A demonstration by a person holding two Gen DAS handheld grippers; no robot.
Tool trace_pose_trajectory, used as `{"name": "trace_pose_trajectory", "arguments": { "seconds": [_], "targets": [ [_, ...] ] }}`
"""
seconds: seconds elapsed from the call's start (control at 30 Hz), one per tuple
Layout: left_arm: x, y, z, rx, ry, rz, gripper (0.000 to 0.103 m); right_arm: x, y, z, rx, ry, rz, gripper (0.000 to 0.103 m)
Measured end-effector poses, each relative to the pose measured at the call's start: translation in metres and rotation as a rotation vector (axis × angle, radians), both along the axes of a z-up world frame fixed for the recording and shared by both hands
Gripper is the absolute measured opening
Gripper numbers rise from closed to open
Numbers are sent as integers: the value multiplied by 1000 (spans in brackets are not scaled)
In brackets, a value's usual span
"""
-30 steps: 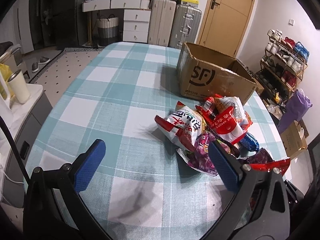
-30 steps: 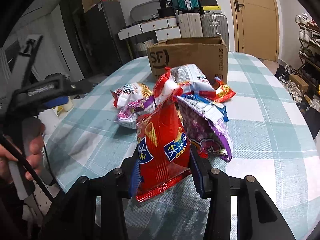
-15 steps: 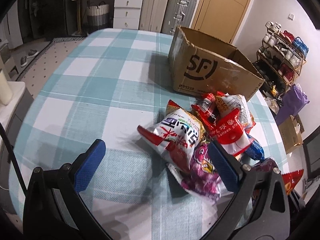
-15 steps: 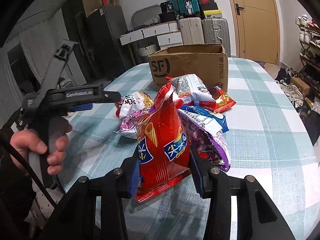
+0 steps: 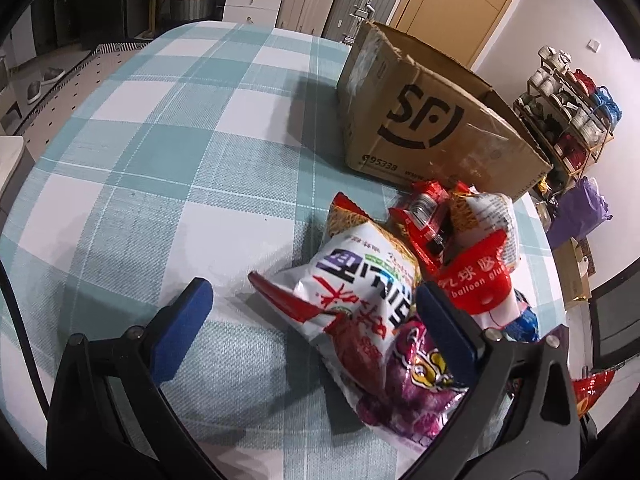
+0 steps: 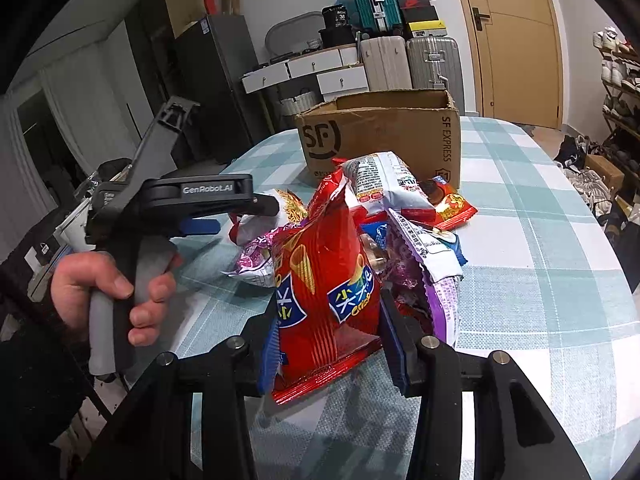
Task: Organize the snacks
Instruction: 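Lift the red bag with the right gripper while the left gripper grasps the white-red bag, then carry both bags over the cardboard box with both grippers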
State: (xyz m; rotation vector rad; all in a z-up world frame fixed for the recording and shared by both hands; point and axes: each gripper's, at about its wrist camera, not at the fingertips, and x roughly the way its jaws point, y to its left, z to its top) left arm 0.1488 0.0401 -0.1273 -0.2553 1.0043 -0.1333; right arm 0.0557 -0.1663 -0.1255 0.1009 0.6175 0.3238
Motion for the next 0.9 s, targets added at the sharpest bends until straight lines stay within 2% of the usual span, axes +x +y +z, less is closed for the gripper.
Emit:
{"name": "trace_pose_trajectory", "arguments": {
  "seconds": [0.17,0.27,0.33,0.57,0.67,0.73,0.9],
  "targets": [
    [7,0,-8,-41,23,-15,91,1,-1,0,0,-1,1,44],
    [10,-2,-10,-61,28,-39,80,1,-2,0,2,-4,-1,44],
    [10,-5,-12,-70,26,-62,68,1,-3,-1,14,3,-1,44],
    [5,-10,-11,-50,16,-102,62,1,-3,-1,8,0,-3,44],
    [3,-10,-11,-45,-5,-129,55,1,-4,-1,9,2,-6,44],
    [2,-8,-11,-57,-9,-135,45,2,-4,-1,8,1,-7,44],
    [1,-4,-10,-83,-13,-142,40,0,-3,1,2,-4,-3,44]
  ]
}}
